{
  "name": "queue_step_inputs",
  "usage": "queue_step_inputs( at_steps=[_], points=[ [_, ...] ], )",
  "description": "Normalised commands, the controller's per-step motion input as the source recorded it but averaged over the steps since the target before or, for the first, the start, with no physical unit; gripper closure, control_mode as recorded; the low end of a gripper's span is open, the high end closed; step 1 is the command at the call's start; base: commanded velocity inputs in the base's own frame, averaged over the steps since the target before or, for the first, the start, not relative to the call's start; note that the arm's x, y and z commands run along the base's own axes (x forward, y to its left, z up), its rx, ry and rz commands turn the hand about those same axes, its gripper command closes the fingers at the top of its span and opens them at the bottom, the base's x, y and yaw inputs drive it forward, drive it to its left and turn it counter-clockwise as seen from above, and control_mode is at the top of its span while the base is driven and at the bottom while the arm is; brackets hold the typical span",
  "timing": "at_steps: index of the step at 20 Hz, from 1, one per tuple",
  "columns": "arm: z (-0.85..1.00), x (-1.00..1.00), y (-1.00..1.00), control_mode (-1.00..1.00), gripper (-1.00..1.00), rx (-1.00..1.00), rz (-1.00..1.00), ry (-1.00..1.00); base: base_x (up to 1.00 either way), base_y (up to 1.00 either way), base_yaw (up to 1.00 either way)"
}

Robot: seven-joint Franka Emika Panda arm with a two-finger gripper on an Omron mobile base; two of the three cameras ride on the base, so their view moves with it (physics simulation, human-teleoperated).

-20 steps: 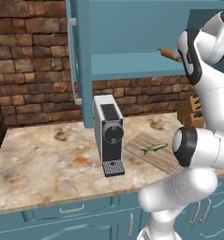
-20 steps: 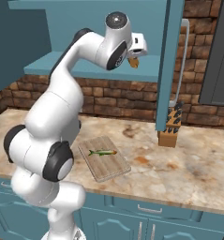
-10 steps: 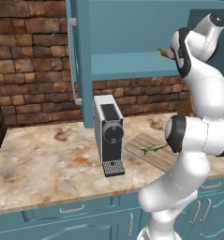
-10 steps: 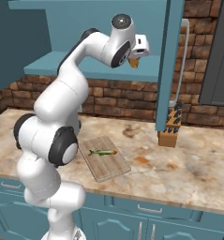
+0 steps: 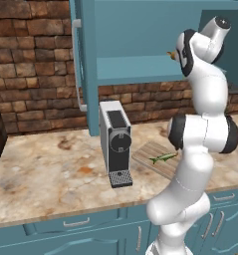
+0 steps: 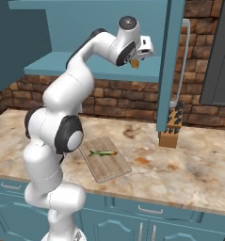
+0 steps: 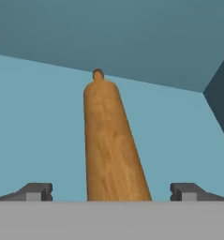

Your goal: Open the cabinet, retrieve the rolling pin, and place it next to the meat on the cutting board to prepare for tenderizing.

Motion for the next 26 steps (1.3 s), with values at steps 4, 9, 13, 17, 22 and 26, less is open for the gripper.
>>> queue_step_inputs(
  at_steps=[4,9,13,17,22,26],
  points=[
    [-0.05,0.36,-0.04,-1.0,-1.0,0.0,0.0,0.03,0.0,0.0,0.0],
    [-0.1,0.23,0.0,-1.0,1.0,0.0,0.0,0.03,0.0,0.0,0.0],
    [-0.27,0.08,0.0,-1.0,1.0,0.0,0.0,0.03,0.0,0.0,0.0],
    [-0.25,0.0,0.0,-1.0,1.0,0.0,0.01,0.02,0.0,0.0,0.0],
    [-0.01,-0.24,0.0,-1.0,1.0,0.0,0.0,-0.07,0.0,0.0,0.0],
    [0.07,-0.71,0.05,-1.0,1.0,0.0,0.0,-0.15,0.0,0.0,0.0]
  ],
)
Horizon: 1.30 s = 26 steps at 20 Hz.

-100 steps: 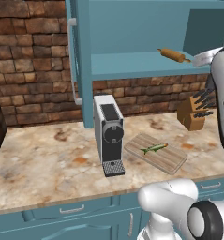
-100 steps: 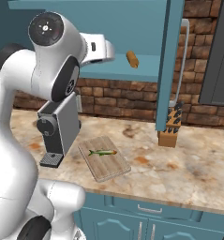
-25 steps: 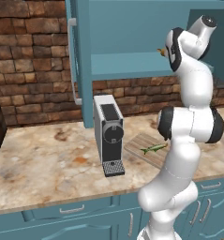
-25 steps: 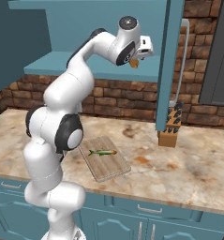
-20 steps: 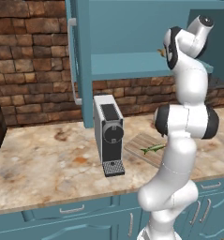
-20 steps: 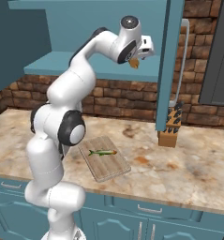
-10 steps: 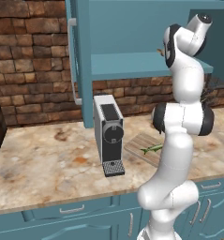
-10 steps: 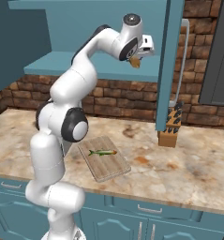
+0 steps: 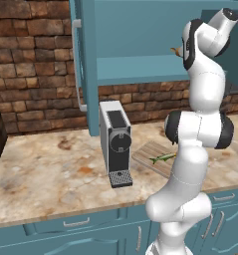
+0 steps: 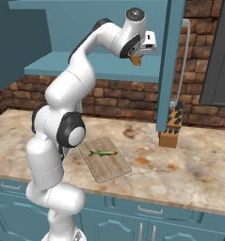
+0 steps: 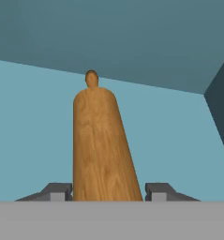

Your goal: Open the cabinet, retrieve the rolling pin, and place it next to the meat on the cutting board to prepare for tenderizing.

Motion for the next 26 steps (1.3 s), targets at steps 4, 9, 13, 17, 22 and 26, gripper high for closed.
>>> queue_step_inputs(
  at_steps=[4,9,13,17,22,26],
  points=[
    [0.13,-0.72,0.11,-1.0,1.0,0.02,0.0,-0.09,0.0,0.0,0.0],
    [0.06,-0.79,0.37,-1.0,1.0,0.03,0.0,-0.04,0.0,0.0,0.0],
    [0.0,-0.83,0.52,-1.0,1.0,0.02,0.0,-0.02,0.0,0.0,0.0],
    [0.0,-0.78,0.43,-1.0,1.0,0.03,0.0,-0.02,0.0,0.0,0.0],
    [0.0,-0.85,0.36,-1.0,1.0,0.03,0.0,-0.04,0.0,0.0,0.0],
    [-0.02,-0.84,0.36,-1.0,1.0,0.03,0.0,-0.04,0.0,0.0,0.0]
  ],
)
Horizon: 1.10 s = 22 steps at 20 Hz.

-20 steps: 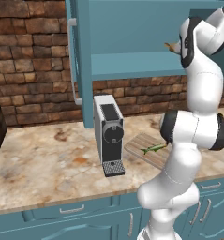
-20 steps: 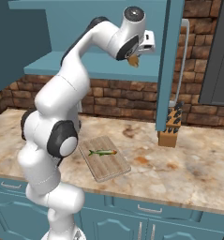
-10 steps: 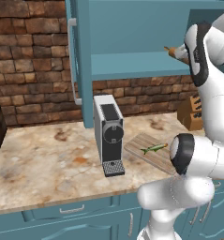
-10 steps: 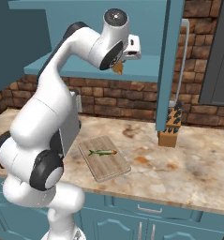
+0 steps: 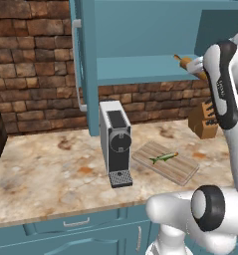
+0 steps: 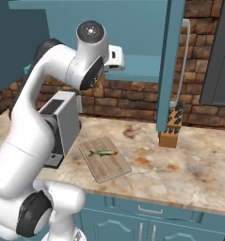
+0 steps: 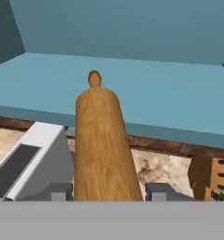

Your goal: Open the cabinet, retrieve the rolling pin, and place it next to the meat on the cutting board to prepare for tenderizing.

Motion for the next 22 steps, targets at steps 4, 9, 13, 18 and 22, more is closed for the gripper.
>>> queue_step_inputs(
  at_steps=[4,9,13,18,22],
  points=[
    [-0.14,-0.69,0.33,-1.0,1.0,0.02,0.01,0.0,0.0,0.0,0.0],
    [-0.18,-0.37,0.11,-1.0,1.0,0.02,0.06,0.0,0.0,0.0,0.0],
    [-0.27,-0.29,0.0,-1.0,1.0,0.0,0.1,0.01,0.0,0.0,0.0],
    [-0.31,-0.35,0.0,-1.0,1.0,0.0,0.12,0.0,0.0,0.0,0.0],
    [-0.32,-0.22,0.04,-1.0,1.0,0.0,0.14,0.05,0.0,0.0,0.0]
  ],
)
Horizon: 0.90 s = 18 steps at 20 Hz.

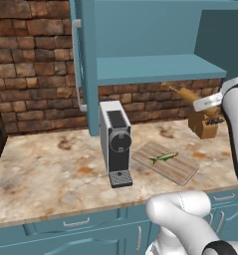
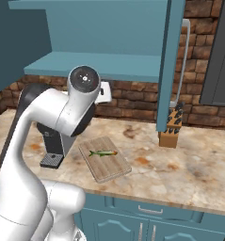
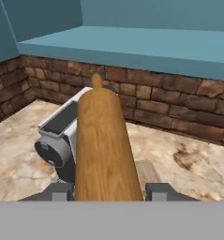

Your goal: Open the cabinet, retrieve the rolling pin, and place it next to the meat on the cutting board to prepare for tenderizing.

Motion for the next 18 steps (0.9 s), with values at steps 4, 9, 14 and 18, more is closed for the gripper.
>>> queue_step_inputs(
  at_steps=[4,9,14,18],
  points=[
    [-0.38,-0.13,0.11,-1.0,1.0,-0.03,0.15,0.08,0.0,0.0,0.0],
    [-0.45,0.0,0.13,-1.0,1.0,-0.09,0.11,0.15,0.0,0.0,0.0],
    [-0.52,0.02,0.08,-1.0,1.0,-0.1,0.07,0.14,0.0,0.0,0.0],
    [-0.56,0.15,0.0,-1.0,1.0,0.0,0.04,0.13,0.0,0.0,0.0]
  ],
)
